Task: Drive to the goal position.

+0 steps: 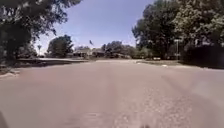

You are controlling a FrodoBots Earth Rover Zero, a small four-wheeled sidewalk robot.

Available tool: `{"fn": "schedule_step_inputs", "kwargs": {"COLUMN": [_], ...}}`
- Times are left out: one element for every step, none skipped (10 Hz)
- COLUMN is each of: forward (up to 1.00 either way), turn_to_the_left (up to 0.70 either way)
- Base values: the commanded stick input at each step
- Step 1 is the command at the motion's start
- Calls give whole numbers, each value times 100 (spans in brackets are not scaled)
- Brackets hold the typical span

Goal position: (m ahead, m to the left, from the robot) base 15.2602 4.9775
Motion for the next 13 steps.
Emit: {"fn": "schedule_step_inputs", "kwargs": {"forward": [85, 85, 85, 85, 85, 85, 85, 85, 85, 85, 85, 85, 85], "turn_to_the_left": [0, 0, 0, 0, 0, 0, 6, 22, 34, 19, 0, 0, 0]}}
